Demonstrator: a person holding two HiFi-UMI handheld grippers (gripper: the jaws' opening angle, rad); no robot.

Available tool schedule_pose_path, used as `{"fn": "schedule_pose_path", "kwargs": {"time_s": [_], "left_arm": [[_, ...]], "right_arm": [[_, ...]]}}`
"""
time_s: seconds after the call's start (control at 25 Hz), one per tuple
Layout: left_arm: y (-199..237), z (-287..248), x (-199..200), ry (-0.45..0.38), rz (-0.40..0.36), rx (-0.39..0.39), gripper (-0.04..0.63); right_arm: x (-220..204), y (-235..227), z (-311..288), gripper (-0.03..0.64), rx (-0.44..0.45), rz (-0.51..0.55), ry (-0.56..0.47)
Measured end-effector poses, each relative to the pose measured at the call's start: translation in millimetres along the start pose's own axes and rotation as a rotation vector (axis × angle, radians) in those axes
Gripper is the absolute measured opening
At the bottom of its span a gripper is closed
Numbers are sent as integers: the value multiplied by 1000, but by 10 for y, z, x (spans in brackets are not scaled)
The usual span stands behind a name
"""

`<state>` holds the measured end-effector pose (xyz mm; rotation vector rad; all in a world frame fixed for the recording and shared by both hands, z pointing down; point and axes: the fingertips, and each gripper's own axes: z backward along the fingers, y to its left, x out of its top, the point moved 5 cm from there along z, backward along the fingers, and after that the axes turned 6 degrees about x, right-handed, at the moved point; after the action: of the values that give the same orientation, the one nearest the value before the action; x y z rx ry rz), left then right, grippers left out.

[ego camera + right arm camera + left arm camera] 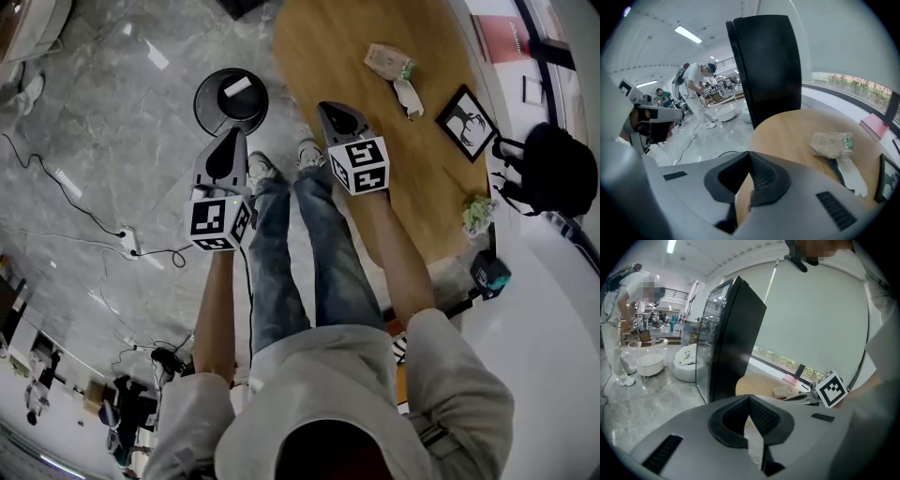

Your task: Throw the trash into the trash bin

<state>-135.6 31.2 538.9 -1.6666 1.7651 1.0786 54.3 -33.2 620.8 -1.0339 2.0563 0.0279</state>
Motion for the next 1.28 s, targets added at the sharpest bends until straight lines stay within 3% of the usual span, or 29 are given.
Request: {"fn": "schedule_pose_path", "kwargs": {"time_s": [0.44, 0.8, 0.88, 0.92, 1.28], "left_arm": [[-792, -560, 140, 42, -86, -152, 17], [-1357, -851, 108, 78, -141, -254, 17], [-1425, -890, 98, 83, -150, -265, 17], [-1444, -900, 93, 85, -153, -268, 17], [-1447, -892, 63, 102, -155, -251, 17]], "right_arm": [[-329, -886, 692, 29, -174, -116, -29], [-686, -1318, 1058, 31, -268, -184, -20], [-785, -1382, 1061, 65, -259, -200, -10], [-835, -1409, 1051, 162, -256, -208, 0], [-990, -1644, 812, 143, -264, -125, 128]]}}
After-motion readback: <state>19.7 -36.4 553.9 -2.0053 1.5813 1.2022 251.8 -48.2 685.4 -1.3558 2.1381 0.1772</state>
